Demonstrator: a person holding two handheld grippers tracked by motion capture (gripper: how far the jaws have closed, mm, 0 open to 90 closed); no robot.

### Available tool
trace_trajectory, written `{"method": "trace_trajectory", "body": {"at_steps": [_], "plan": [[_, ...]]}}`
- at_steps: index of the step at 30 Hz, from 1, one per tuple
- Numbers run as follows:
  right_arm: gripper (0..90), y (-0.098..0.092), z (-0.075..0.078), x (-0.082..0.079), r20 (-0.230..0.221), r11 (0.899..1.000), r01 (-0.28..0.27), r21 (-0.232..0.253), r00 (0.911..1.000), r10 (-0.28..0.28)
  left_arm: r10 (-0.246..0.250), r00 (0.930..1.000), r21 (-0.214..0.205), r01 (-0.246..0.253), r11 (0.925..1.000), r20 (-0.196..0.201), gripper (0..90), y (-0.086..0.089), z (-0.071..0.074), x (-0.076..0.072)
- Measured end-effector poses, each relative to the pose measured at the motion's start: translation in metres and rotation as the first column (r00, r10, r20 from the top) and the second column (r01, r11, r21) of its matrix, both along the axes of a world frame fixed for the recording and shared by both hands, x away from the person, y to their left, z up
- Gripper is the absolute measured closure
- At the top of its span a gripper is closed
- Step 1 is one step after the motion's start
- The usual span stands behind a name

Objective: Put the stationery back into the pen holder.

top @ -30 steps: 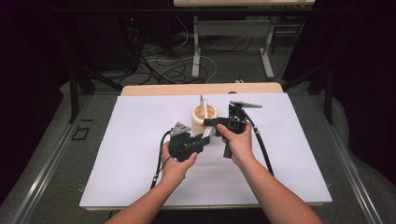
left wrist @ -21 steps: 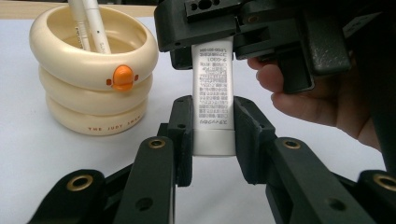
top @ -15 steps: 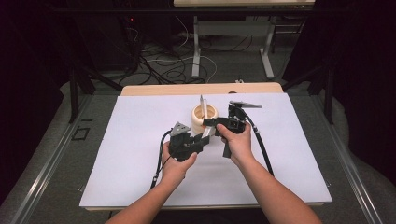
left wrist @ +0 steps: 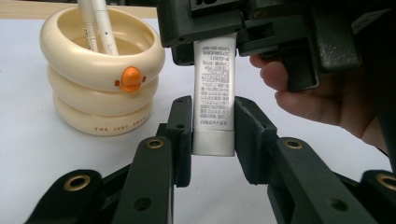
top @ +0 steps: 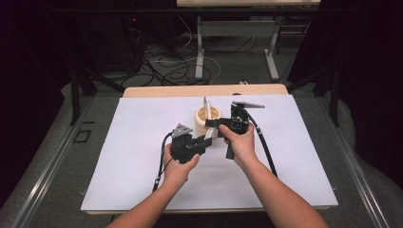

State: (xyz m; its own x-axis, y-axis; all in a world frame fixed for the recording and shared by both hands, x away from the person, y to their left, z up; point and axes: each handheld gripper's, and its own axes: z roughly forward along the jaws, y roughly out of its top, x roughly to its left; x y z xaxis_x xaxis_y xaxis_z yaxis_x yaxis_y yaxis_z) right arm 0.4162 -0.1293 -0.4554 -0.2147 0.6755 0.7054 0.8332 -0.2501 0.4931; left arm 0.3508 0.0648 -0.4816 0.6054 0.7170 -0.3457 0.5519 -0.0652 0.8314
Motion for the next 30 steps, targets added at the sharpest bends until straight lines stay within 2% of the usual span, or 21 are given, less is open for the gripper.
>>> {"method": "trace_trajectory", "body": {"at_steps": [7, 14, 22, 23, 26, 30], "plan": [[66.3, 0.005, 0.004, 0.003, 0.017, 1.000, -0.002, -0.015, 0.9999, 0.003, 0.014, 0.9999, -0.012, -0.014, 0.9998, -0.002, 66.0, 0.005, 0.002, 0.002], [66.3, 0.005, 0.008, 0.009, 0.039, 0.999, -0.005, -0.051, 0.9992, 0.007, 0.036, 0.9993, -0.027, -0.037, 0.9990, -0.009, 61.8, 0.011, 0.004, 0.005], [66.4, 0.005, 0.023, 0.020, 0.074, 0.995, 0.019, -0.098, 0.9972, -0.012, 0.059, 0.9983, -0.027, -0.059, 0.9979, -0.006, 56.5, 0.021, 0.009, 0.009], [66.4, 0.006, 0.024, 0.022, 0.098, 0.993, 0.027, -0.113, 0.9950, -0.016, 0.062, 0.9980, -0.022, -0.062, 0.9978, -0.005, 55.4, 0.022, 0.010, 0.010], [66.4, 0.007, 0.030, 0.028, 0.112, 0.989, 0.034, -0.141, 0.9935, -0.019, 0.080, 0.9968, -0.014, -0.080, 0.9967, -0.001, 52.5, 0.027, 0.011, 0.013], [66.4, 0.010, 0.036, 0.037, 0.152, 0.980, 0.057, -0.188, 0.9880, -0.028, 0.101, 0.9949, 0.003, -0.101, 0.9949, 0.002, 48.2, 0.033, 0.012, 0.017]]}}
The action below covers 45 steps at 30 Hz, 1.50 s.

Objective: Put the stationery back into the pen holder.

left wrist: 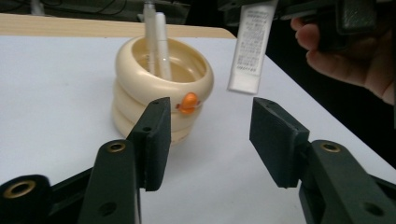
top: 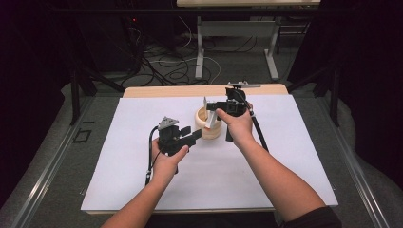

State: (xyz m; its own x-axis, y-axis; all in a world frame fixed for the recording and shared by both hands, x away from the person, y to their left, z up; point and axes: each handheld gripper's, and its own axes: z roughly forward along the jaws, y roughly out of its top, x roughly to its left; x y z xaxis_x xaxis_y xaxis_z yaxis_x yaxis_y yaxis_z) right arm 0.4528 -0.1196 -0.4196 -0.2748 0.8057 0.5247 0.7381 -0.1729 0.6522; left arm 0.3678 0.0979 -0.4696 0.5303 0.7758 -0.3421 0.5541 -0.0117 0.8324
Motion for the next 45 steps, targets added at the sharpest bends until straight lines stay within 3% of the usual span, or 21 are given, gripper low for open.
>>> {"method": "trace_trajectory", "body": {"at_steps": [8, 16, 31, 34, 40, 45], "plan": [[66.3, 0.006, 0.010, 0.015, 0.084, 0.992, 0.031, -0.123, 0.9962, -0.021, 0.056, 0.9979, 0.034, -0.058, 0.9978, 0.032, 40.7, 0.014, 0.002, 0.007], [66.3, 0.010, 0.012, 0.027, 0.119, 0.982, 0.065, -0.176, 0.9919, -0.045, 0.090, 0.9952, 0.046, -0.092, 0.9947, 0.037, 35.9, 0.027, 0.001, 0.013], [66.4, 0.016, -0.003, 0.043, 0.129, 0.962, 0.101, -0.255, 0.9892, -0.070, 0.113, 0.9936, 0.083, -0.113, 0.9901, -0.004, 28.3, 0.037, -0.006, 0.021], [66.3, 0.020, -0.007, 0.045, 0.139, 0.956, 0.098, -0.276, 0.9884, -0.061, 0.119, 0.9928, 0.080, -0.118, 0.9898, -0.013, 24.0, 0.038, -0.006, 0.022], [66.3, 0.030, -0.020, 0.050, 0.117, 0.945, 0.087, -0.315, 0.9918, -0.052, 0.134, 0.9909, 0.086, -0.133, 0.9873, -0.008, 15.9, 0.039, -0.007, 0.024], [66.2, 0.038, -0.027, 0.050, 0.109, 0.938, 0.069, -0.340, 0.9935, -0.033, 0.144, 0.9888, 0.065, -0.141, 0.9879, -0.040, 12.7, 0.040, -0.009, 0.025]]}}
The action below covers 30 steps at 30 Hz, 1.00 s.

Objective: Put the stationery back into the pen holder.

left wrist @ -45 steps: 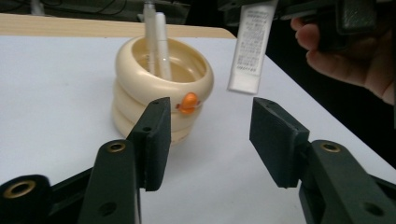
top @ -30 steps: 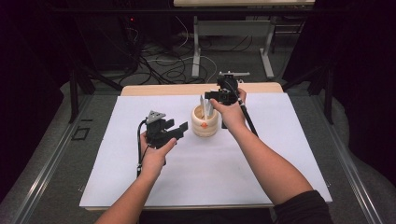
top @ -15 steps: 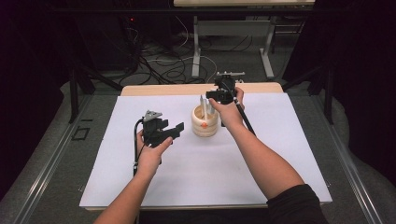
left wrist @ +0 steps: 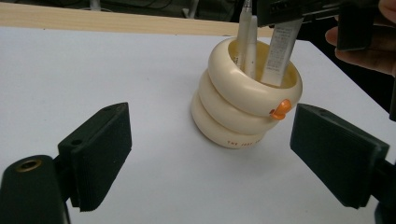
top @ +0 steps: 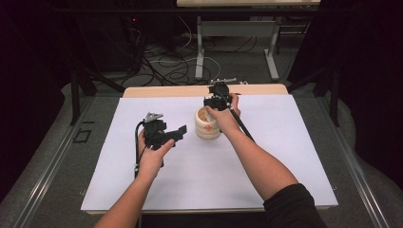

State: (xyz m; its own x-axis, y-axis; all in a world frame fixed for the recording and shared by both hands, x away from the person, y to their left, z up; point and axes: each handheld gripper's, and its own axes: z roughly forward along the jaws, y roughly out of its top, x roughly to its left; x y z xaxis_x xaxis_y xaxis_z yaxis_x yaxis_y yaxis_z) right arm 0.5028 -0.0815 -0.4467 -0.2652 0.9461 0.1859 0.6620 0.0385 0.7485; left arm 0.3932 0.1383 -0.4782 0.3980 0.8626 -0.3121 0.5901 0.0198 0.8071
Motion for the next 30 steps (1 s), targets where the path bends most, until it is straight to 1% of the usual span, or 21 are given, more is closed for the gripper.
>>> {"method": "trace_trajectory", "body": {"at_steps": [3, 5, 6, 7, 8, 10, 12, 13, 18, 22, 24, 25, 26, 27, 29, 30], "plan": [[66.1, 0.002, -0.003, 0.000, -0.009, 1.000, -0.006, -0.008, 0.9999, 0.006, 0.003, 1.0000, -0.001, -0.003, 1.0000, -0.009, 12.4, 0.001, -0.001, 0.001], [65.8, 0.003, -0.003, 0.000, -0.022, 1.000, -0.010, -0.006, 0.9997, 0.010, 0.003, 0.9999, 0.002, -0.003, 1.0000, -0.010, 11.5, 0.000, -0.001, 0.001], [65.2, 0.003, -0.004, 0.000, -0.031, 1.000, -0.011, 0.003, 0.9995, 0.011, 0.001, 0.9999, 0.004, -0.001, 1.0000, -0.011, 10.6, 0.000, -0.001, 0.001], [61.9, 0.003, -0.004, 0.000, -0.046, 1.000, -0.016, 0.007, 0.9988, 0.017, 0.000, 0.9999, 0.004, 0.000, 1.0000, -0.013, 9.9, 0.000, -0.001, 0.001], [60.4, 0.003, -0.004, 0.000, -0.051, 1.000, -0.018, 0.009, 0.9985, 0.019, -0.001, 0.9999, 0.005, 0.001, 1.0000, -0.015, 9.0, 0.000, -0.001, 0.002], [55.5, 0.001, -0.003, -0.001, -0.050, 1.000, -0.027, 0.010, 0.9984, 0.028, 0.002, 0.9999, 0.009, -0.002, 1.0000, -0.016, 7.5, 0.000, -0.002, 0.002], [49.7, -0.001, -0.001, -0.002, -0.050, 0.999, -0.033, 0.029, 0.9982, 0.034, -0.001, 0.9998, 0.015, 0.002, 0.9999, -0.019, 5.5, 0.001, -0.002, 0.002], [47.3, -0.001, 0.001, -0.003, -0.048, 0.999, -0.036, 0.033, 0.9981, 0.038, 0.002, 0.9998, 0.012, -0.001, 0.9999, -0.018, 4.2, 0.001, -0.002, 0.003], [34.4, -0.006, 0.010, -0.010, -0.013, 0.998, -0.055, 0.034, 0.9984, 0.056, -0.003, 0.9997, 0.020, 0.003, 0.9998, -0.025, 1.7, 0.000, -0.004, 0.004], [24.6, -0.011, 0.017, -0.018, 0.013, 0.997, -0.082, 0.016, 0.9966, 0.082, 0.005, 0.9997, 0.021, -0.004, 0.9998, -0.025, 0.6, 0.001, -0.005, 0.005], [20.9, -0.015, 0.019, -0.023, 0.040, 0.995, -0.095, 0.004, 0.9947, 0.095, 0.005, 0.9996, 0.025, -0.005, 0.9997, -0.027, 0.4, 0.002, -0.004, 0.005], [18.7, -0.016, 0.020, -0.025, 0.046, 0.995, -0.096, 0.006, 0.9944, 0.096, 0.006, 0.9997, 0.026, -0.006, 0.9997, -0.024, 0.4, 0.002, -0.004, 0.005], [16.5, -0.018, 0.021, -0.028, 0.053, 0.995, -0.102, -0.002, 0.9934, 0.102, 0.010, 0.9997, 0.026, -0.010, 0.9996, -0.024, 0.4, 0.002, -0.004, 0.005], [15.2, -0.019, 0.022, -0.031, 0.061, 0.994, -0.109, -0.012, 0.9921, 0.109, 0.012, 0.9997, 0.026, -0.011, 0.9996, -0.022, 0.4, 0.003, -0.004, 0.006], [14.6, -0.023, 0.022, -0.037, 0.075, 0.994, -0.106, -0.037, 0.9913, 0.109, 0.013, 0.9997, 0.024, -0.013, 0.9996, -0.020, 0.4, 0.004, -0.003, 0.006], [14.4, -0.025, 0.023, -0.040, 0.081, 0.994, -0.102, -0.042, 0.9911, 0.105, 0.016, 0.9997, 0.024, -0.016, 0.9996, -0.021, 0.4, 0.004, -0.004, 0.006]]}}
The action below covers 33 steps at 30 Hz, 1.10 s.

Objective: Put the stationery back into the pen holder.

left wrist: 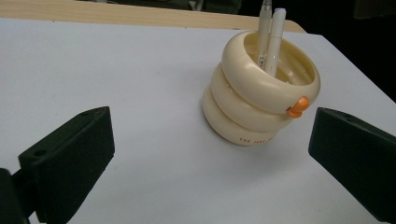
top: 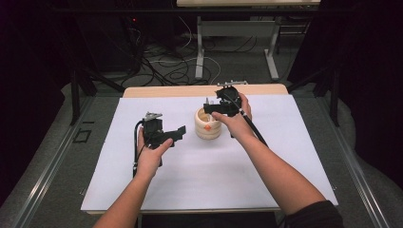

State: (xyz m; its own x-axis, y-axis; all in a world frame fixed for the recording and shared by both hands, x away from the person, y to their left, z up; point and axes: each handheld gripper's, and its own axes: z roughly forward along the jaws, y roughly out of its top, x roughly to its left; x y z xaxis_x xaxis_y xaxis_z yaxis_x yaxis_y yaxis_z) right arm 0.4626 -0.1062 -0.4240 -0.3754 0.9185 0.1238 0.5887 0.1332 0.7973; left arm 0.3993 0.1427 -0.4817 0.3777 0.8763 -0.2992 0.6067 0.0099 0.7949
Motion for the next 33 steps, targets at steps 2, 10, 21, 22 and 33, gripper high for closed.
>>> {"method": "trace_trajectory", "body": {"at_steps": [2, 10, 21, 22, 33], "plan": [[11.8, -0.005, 0.001, -0.006, 0.000, 1.000, 0.000, -0.014, 1.0000, 0.000, 0.002, 1.0000, 0.002, -0.002, 1.0000, -0.004, 0.4, 0.002, 0.000, 0.000], [0.0, -0.037, -0.004, -0.031, 0.028, 1.000, 0.003, 0.030, 0.9996, -0.004, 0.017, 0.9998, -0.004, -0.017, 0.9999, 0.008, 0.4, 0.007, 0.002, 0.001], [0.0, -0.088, -0.020, -0.061, 0.019, 0.997, 0.065, 0.051, 0.9977, -0.066, 0.036, 0.9992, 0.009, -0.036, 0.9993, 0.018, 0.4, 0.015, 0.003, 0.002], [0.0, -0.093, -0.022, -0.063, 0.017, 0.996, 0.069, 0.053, 0.9974, -0.070, 0.034, 0.9992, 0.002, -0.034, 0.9994, 0.021, 0.4, 0.016, 0.003, 0.002], [0.0, -0.127, -0.046, -0.082, -0.004, 0.991, 0.126, 0.052, 0.9921, -0.126, 0.047, 0.9988, 0.031, -0.048, 0.9984, 0.017, 0.4, 0.021, 0.001, 0.004]]}}
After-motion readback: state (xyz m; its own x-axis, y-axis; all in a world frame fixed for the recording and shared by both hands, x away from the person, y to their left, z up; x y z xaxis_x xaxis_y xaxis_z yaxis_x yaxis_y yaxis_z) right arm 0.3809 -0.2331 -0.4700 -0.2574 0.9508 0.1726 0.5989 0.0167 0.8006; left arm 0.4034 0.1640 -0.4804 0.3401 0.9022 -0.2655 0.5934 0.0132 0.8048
